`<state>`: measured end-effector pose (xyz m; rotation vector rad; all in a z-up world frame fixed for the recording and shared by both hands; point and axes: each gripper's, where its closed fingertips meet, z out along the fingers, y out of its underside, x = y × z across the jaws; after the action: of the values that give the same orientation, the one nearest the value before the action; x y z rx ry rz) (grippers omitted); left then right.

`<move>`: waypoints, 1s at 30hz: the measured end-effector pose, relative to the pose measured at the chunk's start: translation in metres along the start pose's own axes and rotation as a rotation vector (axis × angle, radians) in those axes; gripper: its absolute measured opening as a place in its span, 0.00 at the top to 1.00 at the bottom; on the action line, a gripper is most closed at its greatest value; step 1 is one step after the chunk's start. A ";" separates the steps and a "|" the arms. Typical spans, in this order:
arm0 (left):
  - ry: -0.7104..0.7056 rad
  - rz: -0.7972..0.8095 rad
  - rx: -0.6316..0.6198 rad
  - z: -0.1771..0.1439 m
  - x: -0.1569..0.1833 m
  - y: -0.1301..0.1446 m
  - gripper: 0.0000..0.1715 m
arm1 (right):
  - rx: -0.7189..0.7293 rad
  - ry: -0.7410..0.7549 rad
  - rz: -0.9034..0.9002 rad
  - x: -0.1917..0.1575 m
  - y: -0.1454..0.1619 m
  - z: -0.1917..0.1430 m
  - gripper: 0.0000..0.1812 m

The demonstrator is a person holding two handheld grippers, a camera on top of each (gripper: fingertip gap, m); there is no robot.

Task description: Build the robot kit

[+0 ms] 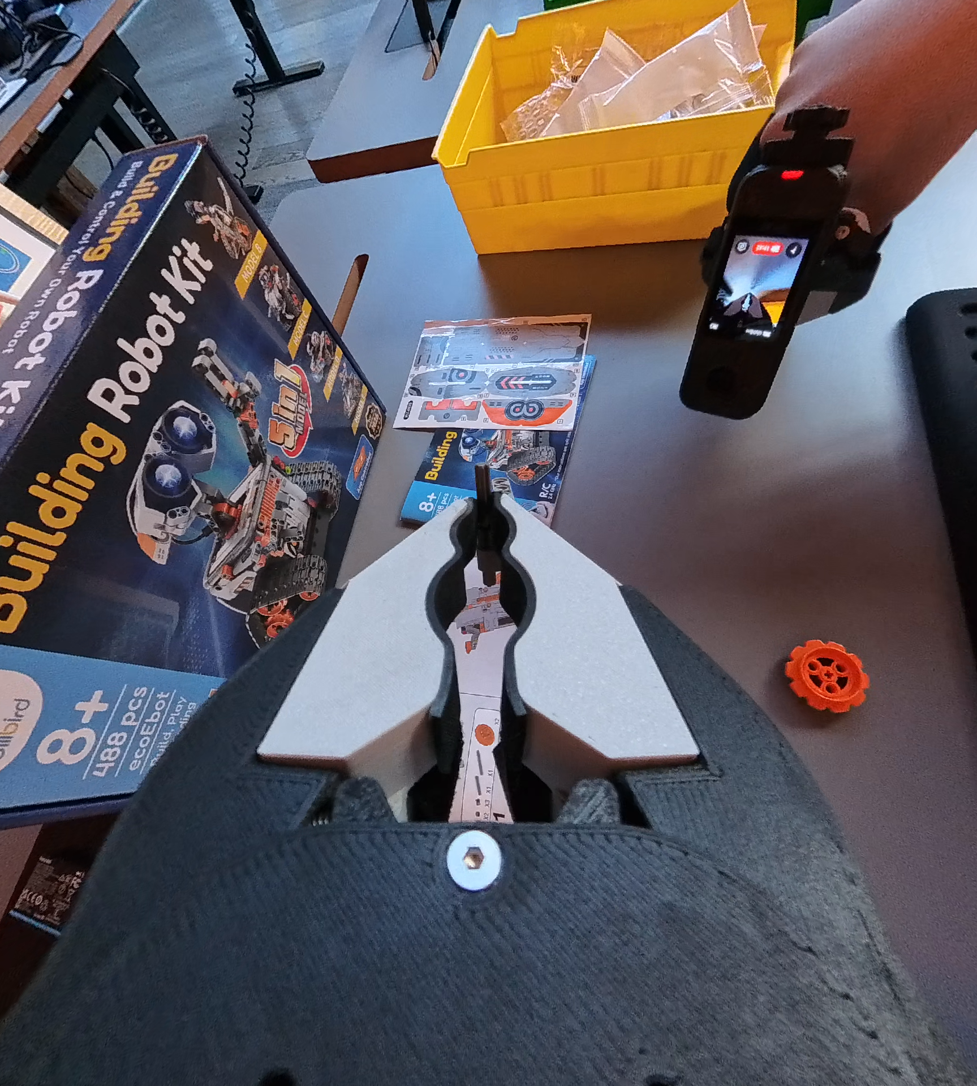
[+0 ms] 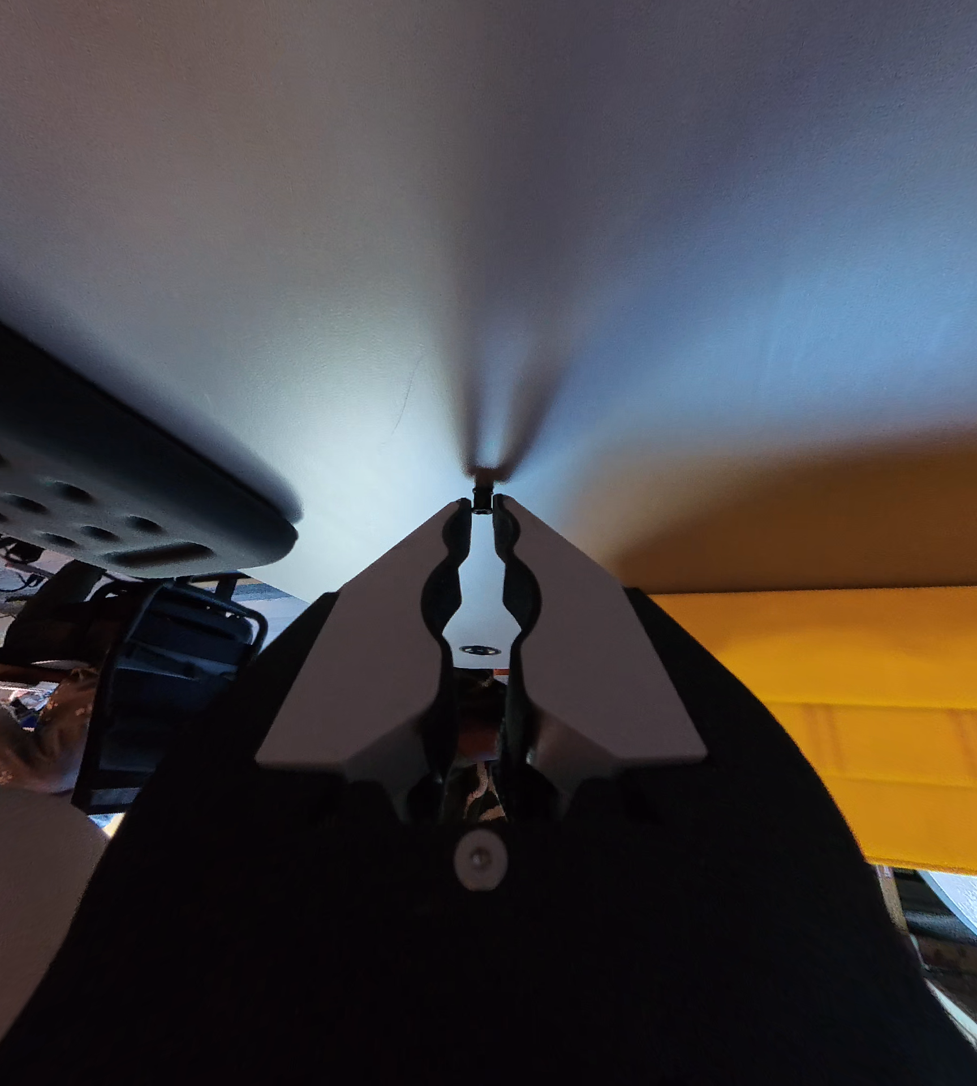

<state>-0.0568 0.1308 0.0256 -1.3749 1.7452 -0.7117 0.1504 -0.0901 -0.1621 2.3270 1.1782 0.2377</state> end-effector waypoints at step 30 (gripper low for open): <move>0.011 0.019 -0.018 0.005 0.005 0.000 0.99 | 0.780 0.202 0.021 0.005 0.000 -0.012 0.91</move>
<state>-0.0526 0.1259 0.0217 -1.3666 1.7751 -0.6959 0.1488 -0.0821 -0.1524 3.0354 1.5457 0.0092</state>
